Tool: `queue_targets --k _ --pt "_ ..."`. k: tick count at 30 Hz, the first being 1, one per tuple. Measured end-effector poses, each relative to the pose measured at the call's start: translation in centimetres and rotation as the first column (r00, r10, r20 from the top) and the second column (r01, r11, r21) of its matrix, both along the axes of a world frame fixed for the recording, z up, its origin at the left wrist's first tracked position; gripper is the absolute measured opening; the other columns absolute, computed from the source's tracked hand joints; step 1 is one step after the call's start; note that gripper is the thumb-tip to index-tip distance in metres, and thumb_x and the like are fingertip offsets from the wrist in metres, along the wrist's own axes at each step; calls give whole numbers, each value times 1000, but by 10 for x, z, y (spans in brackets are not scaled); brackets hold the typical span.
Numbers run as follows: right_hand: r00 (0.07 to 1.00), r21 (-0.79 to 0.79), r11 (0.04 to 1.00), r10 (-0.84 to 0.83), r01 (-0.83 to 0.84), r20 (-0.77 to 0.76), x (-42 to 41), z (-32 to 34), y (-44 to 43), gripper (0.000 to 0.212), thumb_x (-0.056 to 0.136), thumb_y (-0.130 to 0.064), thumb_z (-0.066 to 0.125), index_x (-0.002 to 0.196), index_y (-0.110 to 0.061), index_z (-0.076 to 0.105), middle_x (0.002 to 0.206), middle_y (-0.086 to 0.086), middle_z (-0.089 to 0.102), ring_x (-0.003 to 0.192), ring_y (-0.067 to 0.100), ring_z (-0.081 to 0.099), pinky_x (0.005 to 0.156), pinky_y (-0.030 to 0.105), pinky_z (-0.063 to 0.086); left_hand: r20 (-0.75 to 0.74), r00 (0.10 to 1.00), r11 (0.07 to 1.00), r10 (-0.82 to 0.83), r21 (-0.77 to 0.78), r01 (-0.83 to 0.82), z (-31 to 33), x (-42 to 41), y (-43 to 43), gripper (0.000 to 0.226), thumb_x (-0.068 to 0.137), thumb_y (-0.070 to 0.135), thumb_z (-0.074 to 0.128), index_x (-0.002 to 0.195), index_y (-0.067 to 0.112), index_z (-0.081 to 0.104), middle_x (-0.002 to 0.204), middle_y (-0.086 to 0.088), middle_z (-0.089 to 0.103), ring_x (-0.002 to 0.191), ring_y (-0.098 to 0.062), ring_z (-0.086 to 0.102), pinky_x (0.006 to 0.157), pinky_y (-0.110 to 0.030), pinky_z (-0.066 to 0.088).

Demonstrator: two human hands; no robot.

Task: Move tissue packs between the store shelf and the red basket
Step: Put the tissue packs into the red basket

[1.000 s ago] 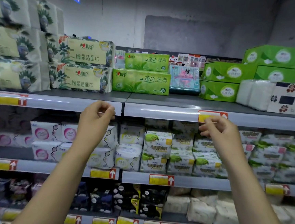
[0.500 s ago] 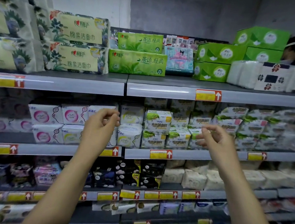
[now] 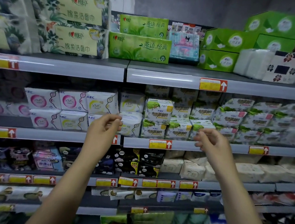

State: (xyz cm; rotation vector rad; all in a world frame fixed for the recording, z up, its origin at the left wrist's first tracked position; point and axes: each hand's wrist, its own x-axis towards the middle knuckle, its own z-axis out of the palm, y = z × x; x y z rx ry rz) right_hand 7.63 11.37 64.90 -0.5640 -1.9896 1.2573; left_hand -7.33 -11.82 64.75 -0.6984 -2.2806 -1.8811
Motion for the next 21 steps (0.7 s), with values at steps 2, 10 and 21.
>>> queue_targets --k 2,10,21 --pt "1000 -18 1000 -1 2 31 -3 -14 5 14 96 -23 50 89 -31 58 92 -5 68 85 12 65 84 41 53 52 999 1000 -10 0 10 -12 -1 5 17 97 18 48 107 18 61 102 -1 68 89 -1 63 78 -17 46" --pt "993 -137 990 33 -17 112 -13 -73 19 17 95 -21 52 86 -33 60 96 -4 67 97 18 63 92 43 50 250 966 997 -73 23 70 -69 -2 30 16 98 25 46 108 28 58 114 -1 64 108 -13 59 86 -24 52" --pt "989 -572 816 8 80 149 -17 -165 20 15 97 -19 47 92 -22 61 102 1 68 93 11 64 83 28 49 570 819 998 -58 13 62 -165 10 59 36 100 32 42 130 14 53 126 -3 58 120 -19 52 101 -39 39"
